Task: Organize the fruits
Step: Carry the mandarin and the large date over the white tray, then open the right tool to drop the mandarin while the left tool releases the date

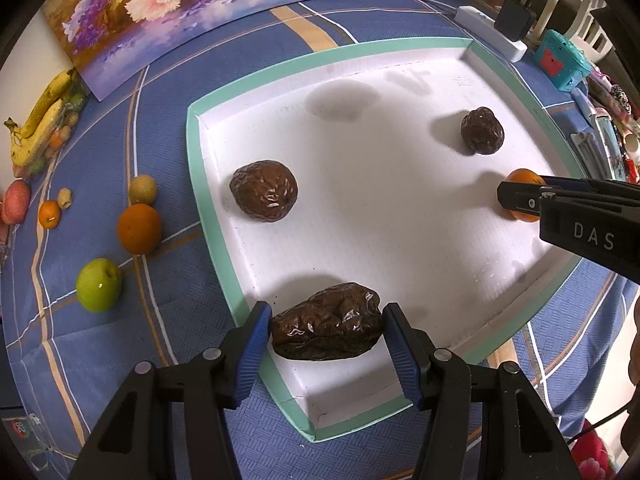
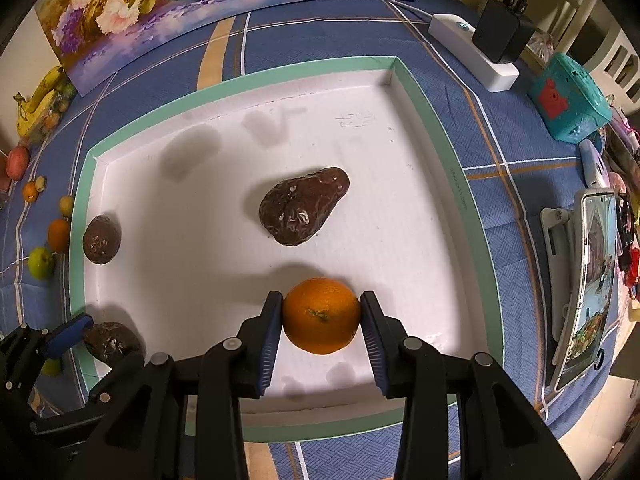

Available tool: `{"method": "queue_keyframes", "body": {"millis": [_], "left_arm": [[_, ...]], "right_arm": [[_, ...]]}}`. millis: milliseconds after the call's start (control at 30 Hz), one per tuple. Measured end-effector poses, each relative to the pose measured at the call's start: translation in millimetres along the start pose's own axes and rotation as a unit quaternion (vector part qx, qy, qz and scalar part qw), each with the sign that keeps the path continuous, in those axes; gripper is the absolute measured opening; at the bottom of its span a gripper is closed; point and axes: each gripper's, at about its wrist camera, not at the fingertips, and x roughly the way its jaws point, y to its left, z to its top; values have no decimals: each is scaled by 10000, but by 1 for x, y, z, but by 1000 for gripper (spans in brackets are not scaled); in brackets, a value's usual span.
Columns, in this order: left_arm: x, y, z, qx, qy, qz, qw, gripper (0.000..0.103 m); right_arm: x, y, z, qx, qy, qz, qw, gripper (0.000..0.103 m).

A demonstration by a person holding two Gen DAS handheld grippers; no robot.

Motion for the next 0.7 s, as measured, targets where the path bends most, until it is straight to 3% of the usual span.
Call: {"method": "queue_keyframes", "body": {"millis": [400,700], "left_arm": [[-13,11,5,-56,-96,-129,9999,63],[-41,24,8,-203,-454,-245,9985,63]], "right_arm": [[-2,6,3,-45,7,-47,10000,41],[-32,8,8,-57,-406,-7,9992,43]]}}
